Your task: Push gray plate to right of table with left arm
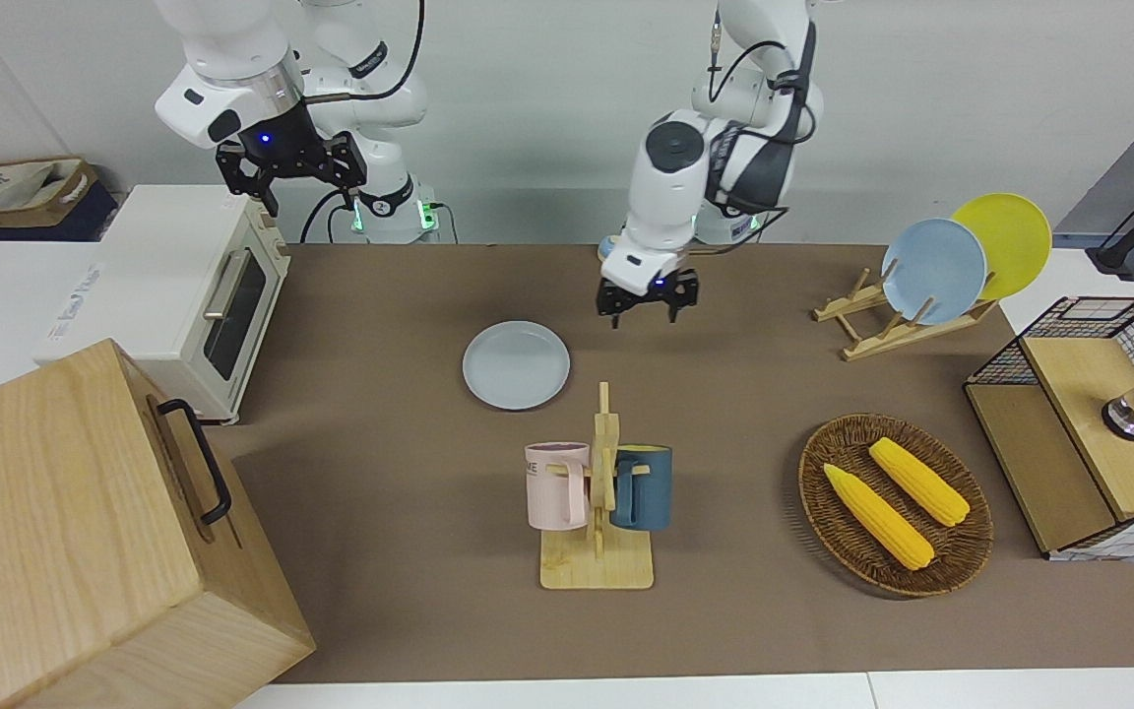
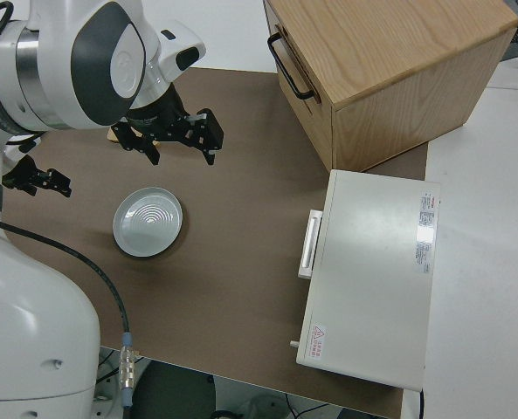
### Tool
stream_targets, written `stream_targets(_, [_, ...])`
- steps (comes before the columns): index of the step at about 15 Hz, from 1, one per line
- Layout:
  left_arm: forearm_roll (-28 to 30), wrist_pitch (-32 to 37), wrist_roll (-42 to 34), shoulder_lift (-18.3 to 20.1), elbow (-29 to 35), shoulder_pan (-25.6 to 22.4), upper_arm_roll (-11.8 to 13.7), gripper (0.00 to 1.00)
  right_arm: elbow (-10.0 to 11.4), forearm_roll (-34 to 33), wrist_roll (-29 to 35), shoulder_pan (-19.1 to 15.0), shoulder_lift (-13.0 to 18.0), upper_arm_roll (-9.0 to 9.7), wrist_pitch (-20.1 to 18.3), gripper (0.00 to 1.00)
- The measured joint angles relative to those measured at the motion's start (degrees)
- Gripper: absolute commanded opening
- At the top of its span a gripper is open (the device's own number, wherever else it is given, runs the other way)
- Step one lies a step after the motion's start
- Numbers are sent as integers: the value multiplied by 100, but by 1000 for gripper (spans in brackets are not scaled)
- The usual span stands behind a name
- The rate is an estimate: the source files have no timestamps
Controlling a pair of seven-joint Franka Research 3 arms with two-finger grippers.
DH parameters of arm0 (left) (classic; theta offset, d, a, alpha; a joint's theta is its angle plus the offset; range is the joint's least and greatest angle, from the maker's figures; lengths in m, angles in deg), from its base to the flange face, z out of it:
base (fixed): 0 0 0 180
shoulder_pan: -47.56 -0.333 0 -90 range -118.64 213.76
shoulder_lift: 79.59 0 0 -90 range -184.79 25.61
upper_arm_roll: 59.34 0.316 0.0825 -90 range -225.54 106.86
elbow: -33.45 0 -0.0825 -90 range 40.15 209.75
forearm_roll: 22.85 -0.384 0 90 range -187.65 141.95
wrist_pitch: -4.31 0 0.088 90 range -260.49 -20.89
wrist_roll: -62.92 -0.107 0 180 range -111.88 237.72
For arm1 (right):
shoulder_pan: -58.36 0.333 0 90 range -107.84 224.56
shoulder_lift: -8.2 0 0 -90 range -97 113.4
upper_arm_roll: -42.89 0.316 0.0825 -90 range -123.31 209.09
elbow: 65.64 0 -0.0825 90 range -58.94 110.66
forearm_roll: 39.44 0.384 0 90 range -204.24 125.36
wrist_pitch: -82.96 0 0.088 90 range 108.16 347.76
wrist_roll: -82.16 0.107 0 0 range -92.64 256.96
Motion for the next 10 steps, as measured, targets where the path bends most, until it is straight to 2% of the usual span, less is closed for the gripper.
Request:
stream_targets(5, [15, 721, -1474, 507, -95, -947, 57, 998, 0, 0, 0, 0, 0, 0, 0, 983])
stream_targets(10, [22, 1708, -2501, 680, -827, -1754, 80, 998, 0, 0, 0, 0, 0, 0, 0, 983])
